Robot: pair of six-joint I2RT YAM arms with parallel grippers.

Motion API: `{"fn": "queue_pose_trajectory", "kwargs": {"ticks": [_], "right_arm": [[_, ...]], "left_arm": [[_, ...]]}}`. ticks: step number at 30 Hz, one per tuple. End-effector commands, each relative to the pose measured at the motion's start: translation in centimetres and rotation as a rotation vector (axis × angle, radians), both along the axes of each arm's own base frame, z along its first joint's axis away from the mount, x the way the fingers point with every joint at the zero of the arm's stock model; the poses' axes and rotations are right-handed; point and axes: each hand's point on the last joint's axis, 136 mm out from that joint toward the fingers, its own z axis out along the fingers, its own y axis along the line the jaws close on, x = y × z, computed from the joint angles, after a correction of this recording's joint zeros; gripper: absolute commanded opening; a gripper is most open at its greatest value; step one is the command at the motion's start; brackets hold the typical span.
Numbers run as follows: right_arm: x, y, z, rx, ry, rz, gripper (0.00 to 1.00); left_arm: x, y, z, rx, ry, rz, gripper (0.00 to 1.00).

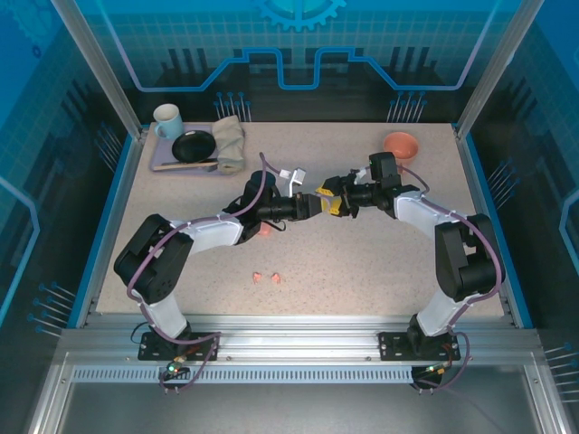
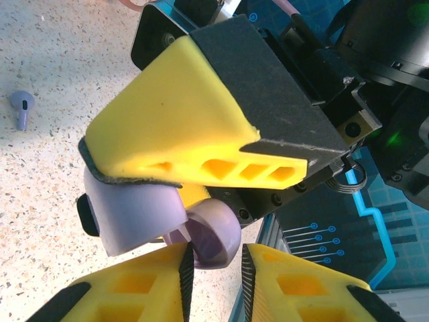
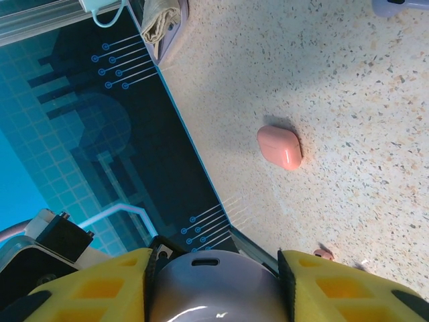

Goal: Insert the wireless bluetooth earbuds into the charging case

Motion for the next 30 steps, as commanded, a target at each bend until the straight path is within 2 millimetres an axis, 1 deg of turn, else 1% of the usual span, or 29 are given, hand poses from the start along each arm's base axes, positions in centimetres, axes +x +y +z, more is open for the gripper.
{"fn": "queue_pose_trajectory", "kwargs": {"ticks": [1, 8, 13, 19, 22, 25, 27, 28, 30], "right_arm": [[-0.1, 0.5, 1.3, 0.001, -0.030, 0.020, 0.33], [-0.4, 0.6, 1.3, -0.004, -0.029, 0.024, 0.32], [-0.4, 0.6, 1.3, -0.013, -0.031, 0.022, 0.32], [-0.3, 0.2, 1.1, -0.030, -0.030, 0.004, 0.30], [-0.2, -0.3, 0.6, -0.045, -0.022, -0.014, 0.30], [-0.3, -0.9, -0.2, -0.066, -0.012, -0.028, 0.29], [-0.5, -1.6, -0.9, -0.096, -0.002, -0.037, 0.29], [-0.7, -1.8, -1.2, -0.111, 0.001, -0.037, 0.28], [-1.2, -2.3, -2.2, -0.151, 0.013, -0.026, 0.28]], "left_arm": [[0.3, -0.9, 2.2, -0.049, -0.063, -0.018, 0.26], [1.3, -0.8, 2.0, -0.070, -0.057, 0.038, 0.26], [2.0, -0.4, 2.0, -0.073, -0.062, 0.093, 0.26], [1.8, -0.2, 2.3, -0.069, -0.067, 0.093, 0.29], [1.2, 0.2, 2.6, -0.069, -0.073, 0.094, 0.33], [0.6, 1.0, 3.5, -0.063, -0.092, 0.114, 0.40], [0.3, 1.9, 3.8, -0.041, -0.102, 0.137, 0.50], [0.2, 2.2, 4.0, -0.033, -0.106, 0.143, 0.52], [0.0, 3.1, 4.3, -0.002, -0.110, 0.168, 0.64]]}}
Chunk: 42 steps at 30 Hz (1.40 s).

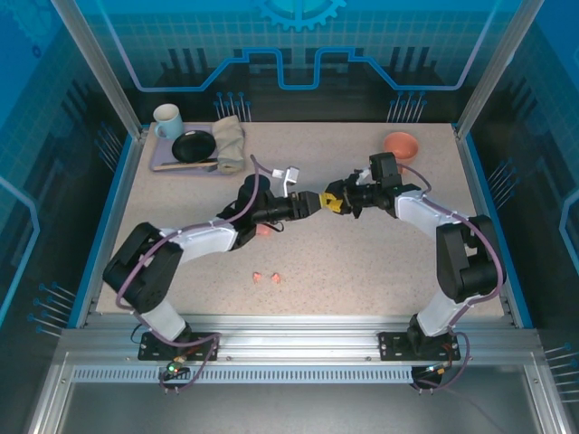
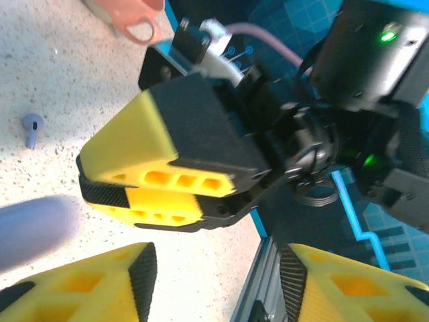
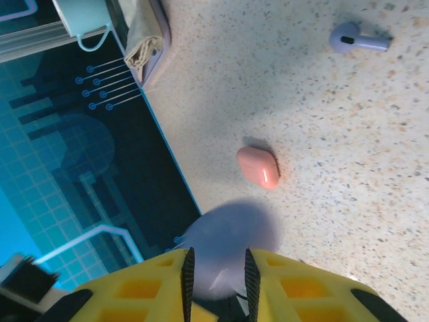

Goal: Insert the wireless bluetooth earbuds into the charging case

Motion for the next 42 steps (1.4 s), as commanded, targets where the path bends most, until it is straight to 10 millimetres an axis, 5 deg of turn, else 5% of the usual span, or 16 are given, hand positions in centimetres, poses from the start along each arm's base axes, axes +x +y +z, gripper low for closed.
{"fn": "queue_pose_trajectory", "kwargs": {"ticks": [1, 10, 17, 21, 27, 42], "right_arm": [[-1.7, -1.4, -1.4, -0.080, 0.030, 0.019, 0.28], [-5.4, -2.1, -6.2, -0.304, 0.081, 0.112, 0.31], [-6.7, -2.5, -6.7, -0.522, 0.041, 0.175, 0.53], [-5.3, -2.5, -6.0, -0.550, -0.001, 0.169, 0.65], [-2.3, -1.4, -5.7, -0.638, -0.061, 0.244, 0.66], [1.5, 2.6, -7.8, -0.908, -0.084, 0.420, 0.66]], "left_arm": [[0.1, 1.9, 2.1, 0.037, -0.068, 0.072, 0.66], [0.8, 5.6, -0.8, 0.210, 0.022, 0.219, 0.78], [1.9, 7.8, -4.6, 0.340, 0.166, 0.293, 0.89], [2.6, 8.4, -6.4, 0.432, 0.240, 0.302, 0.95], [4.8, 9.8, -8.2, 0.483, 0.347, 0.361, 0.96], [10.6, 16.3, -7.3, 0.441, 0.444, 0.515, 0.99]]}}
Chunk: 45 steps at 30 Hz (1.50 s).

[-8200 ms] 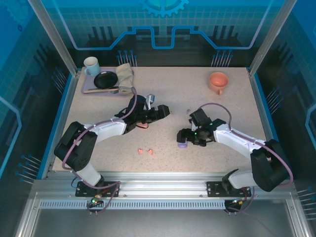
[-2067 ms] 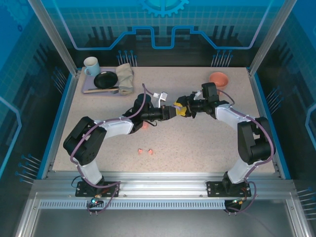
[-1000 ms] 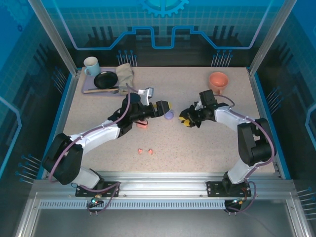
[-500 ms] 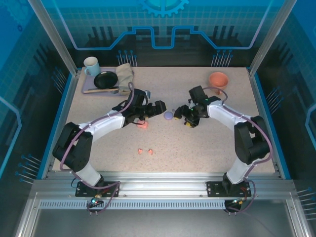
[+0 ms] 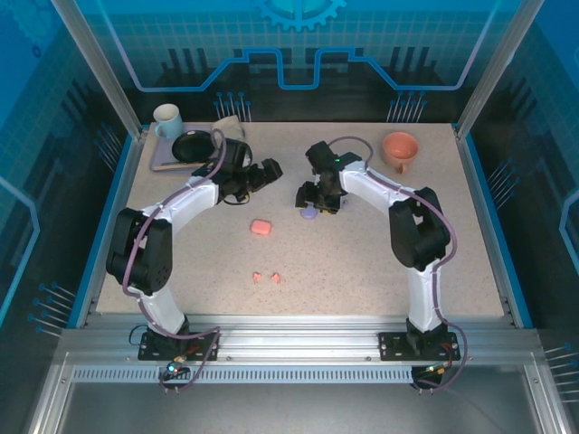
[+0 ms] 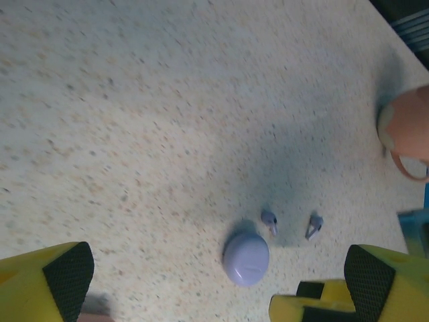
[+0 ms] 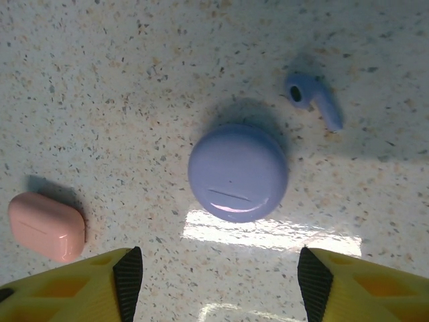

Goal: Insert the wireless bluetooth earbuds into the charging case

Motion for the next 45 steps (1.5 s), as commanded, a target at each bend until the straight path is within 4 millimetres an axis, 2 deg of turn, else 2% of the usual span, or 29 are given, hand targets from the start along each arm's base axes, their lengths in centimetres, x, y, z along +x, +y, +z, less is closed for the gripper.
{"fn": "queue_pose_trajectory", "kwargs": {"ticks": [1, 16, 19, 28, 31, 32, 36, 39, 41, 45], "right_arm": [[-0.4, -0.9, -1.0, -0.111, 0.036, 0.019, 0.66], [1.2, 1.1, -3.4, -0.177, 0.074, 0.040, 0.65], [1.1, 1.2, -4.8, -0.200, 0.098, 0.046, 0.65], [1.2, 1.0, -6.0, -0.245, 0.108, 0.045, 0.63], [1.1, 1.0, -6.4, -0.254, 0.112, 0.044, 0.61], [1.0, 1.1, -6.5, -0.255, 0.115, 0.046, 0.57], [0.7, 1.5, -6.0, -0.255, 0.103, 0.060, 0.41], [0.1, 1.6, -4.9, -0.245, 0.086, 0.062, 0.35], [-0.5, 1.5, -3.7, -0.229, 0.069, 0.052, 0.35], [-2.5, 0.2, -2.7, -0.226, 0.068, 0.023, 0.34]], "left_arm": [[0.3, 0.5, -0.3, -0.034, 0.046, 0.014, 0.99], [1.0, 0.8, -0.1, -0.087, 0.029, 0.012, 0.99], [1.1, 1.0, -0.1, -0.097, 0.027, 0.018, 0.98], [1.2, 0.9, 0.3, -0.118, 0.013, 0.021, 0.98], [1.2, 0.8, 0.4, -0.126, 0.012, 0.019, 0.98], [1.2, 0.8, 0.3, -0.129, 0.013, 0.020, 0.98], [1.1, 0.8, 0.4, -0.135, 0.013, 0.020, 0.98], [0.9, 0.8, 0.6, -0.135, 0.011, 0.019, 0.99], [0.6, 0.8, 0.7, -0.136, 0.013, 0.019, 0.98], [0.1, 0.8, 1.2, -0.146, 0.008, 0.010, 0.98]]}}
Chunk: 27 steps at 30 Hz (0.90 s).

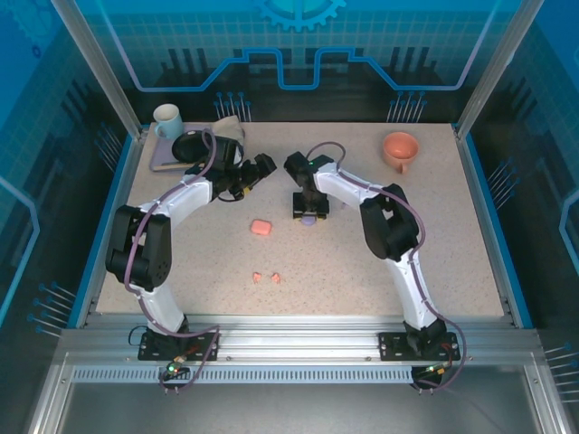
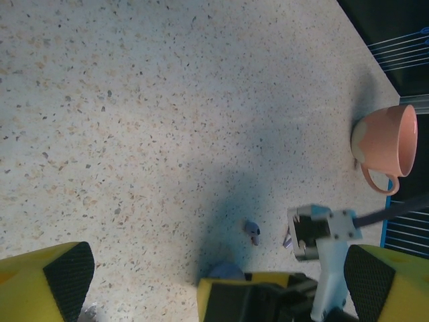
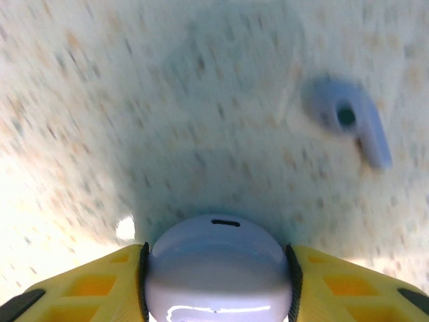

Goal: Insert the wireless bluetooth earbuds into the charging case

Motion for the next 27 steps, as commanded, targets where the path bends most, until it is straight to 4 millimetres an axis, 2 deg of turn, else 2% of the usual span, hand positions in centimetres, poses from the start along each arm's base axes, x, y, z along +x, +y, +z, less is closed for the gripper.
{"fn": "queue_pose_trajectory", "kwargs": {"ticks": [1, 7, 10, 12, 14, 16, 18, 21, 25, 27], "right_arm": [[-2.2, -1.0, 2.1, 0.004, -0.018, -0.032, 0.34], [-7.6, -5.6, 0.5, -0.013, 0.037, -0.130, 0.35], [-9.8, -6.8, -0.3, 0.000, 0.065, -0.170, 0.35], [-11.0, -7.2, -0.7, 0.009, 0.083, -0.189, 0.42], [-11.9, -7.2, -1.0, 0.021, 0.095, -0.200, 0.56], [-12.4, -6.8, -0.9, 0.033, 0.100, -0.202, 0.61], [-12.7, -5.8, -0.8, 0.058, 0.102, -0.195, 0.62], [-12.9, -3.5, -0.2, 0.105, 0.101, -0.159, 0.63], [-13.5, -0.2, 1.7, 0.155, 0.101, -0.072, 0.63], [-14.0, 0.5, 2.8, 0.162, 0.096, -0.031, 0.66]], "left_arm": [[-0.8, 0.0, 1.4, -0.038, -0.012, -0.009, 0.98], [-1.7, -0.5, 1.7, -0.068, -0.002, -0.039, 0.98], [-2.0, -0.8, 1.7, -0.077, -0.001, -0.051, 0.98], [-2.2, -1.0, 1.8, -0.079, 0.000, -0.058, 0.98], [-2.4, -1.2, 1.8, -0.081, 0.002, -0.065, 0.98], [-2.5, -1.4, 1.9, -0.081, 0.004, -0.069, 0.98], [-2.6, -1.4, 1.9, -0.079, 0.005, -0.072, 0.98], [-2.7, -1.5, 2.1, -0.077, 0.003, -0.076, 0.99], [-2.8, -1.4, 2.3, -0.067, 0.005, -0.081, 0.99], [-2.9, -1.3, 2.4, -0.061, 0.003, -0.084, 0.99]]}}
